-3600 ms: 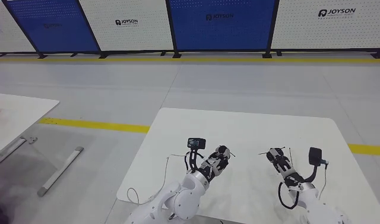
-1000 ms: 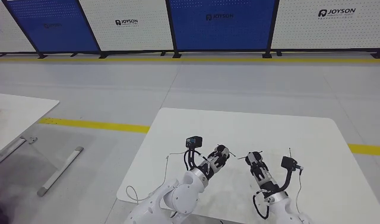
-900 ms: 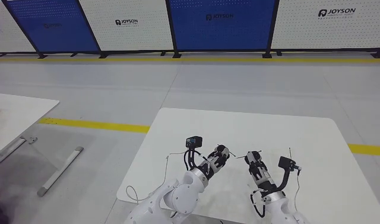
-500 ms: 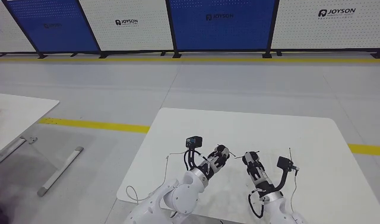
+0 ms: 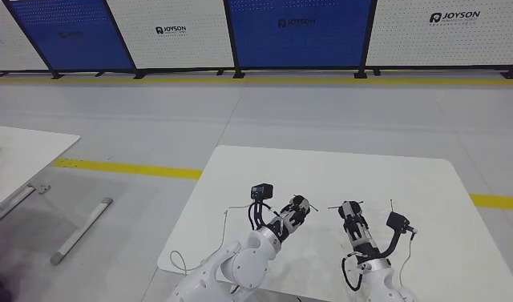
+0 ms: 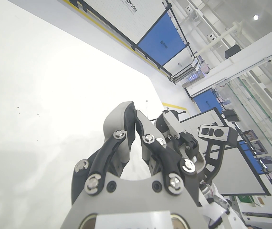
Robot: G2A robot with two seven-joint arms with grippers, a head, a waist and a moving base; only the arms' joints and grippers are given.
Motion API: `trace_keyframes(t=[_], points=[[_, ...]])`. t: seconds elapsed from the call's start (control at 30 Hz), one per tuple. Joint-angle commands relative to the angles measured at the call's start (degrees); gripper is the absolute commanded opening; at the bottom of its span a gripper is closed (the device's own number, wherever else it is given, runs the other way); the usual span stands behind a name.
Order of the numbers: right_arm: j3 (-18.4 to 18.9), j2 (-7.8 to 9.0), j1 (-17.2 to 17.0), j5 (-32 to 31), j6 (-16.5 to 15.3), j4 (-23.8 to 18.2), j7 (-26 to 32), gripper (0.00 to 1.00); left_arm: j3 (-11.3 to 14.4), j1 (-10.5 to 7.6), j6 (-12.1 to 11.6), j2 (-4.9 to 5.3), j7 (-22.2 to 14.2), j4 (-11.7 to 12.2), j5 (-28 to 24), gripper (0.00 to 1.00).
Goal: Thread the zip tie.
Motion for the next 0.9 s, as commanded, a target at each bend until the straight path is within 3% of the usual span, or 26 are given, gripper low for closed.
trace_keyframes(t=[0.0, 0.17, 0.33, 0.43, 0.77, 0.87], points=[[0.60, -0.01, -0.52, -0.20, -0.37, -0.27, -0.49, 0.00, -0.69, 0.27, 0.47, -0.16, 0.88, -0.74, -2.00, 0.00], [3.16, 0.22, -3.02, 0.71, -3.09, -2.08, -0.86, 0.00, -2.51, 1.66, -0.35, -0.20, -1.48, -3.86, -7.83, 0.00], [7.09, 0.70, -6.60, 3.34, -6.30, -4.52, 0.28, 0.00, -3.04, 3.28, -0.38, 0.01, -3.60, -6.48, -8.28, 0.00], [7.55, 0.75, -7.02, 3.99, -6.65, -4.75, 0.56, 0.00, -2.19, 3.07, 0.38, -0.02, -2.53, -5.60, -4.42, 0.00], [7.55, 0.75, -7.02, 3.99, -6.65, -4.75, 0.56, 0.00, -2.18, 3.02, 0.14, -0.02, -2.69, -5.44, -4.32, 0.00], [7.55, 0.75, -7.02, 3.99, -6.65, -4.75, 0.56, 0.00, -3.03, 2.31, -2.72, 0.38, -7.87, -4.14, -4.28, 0.00]])
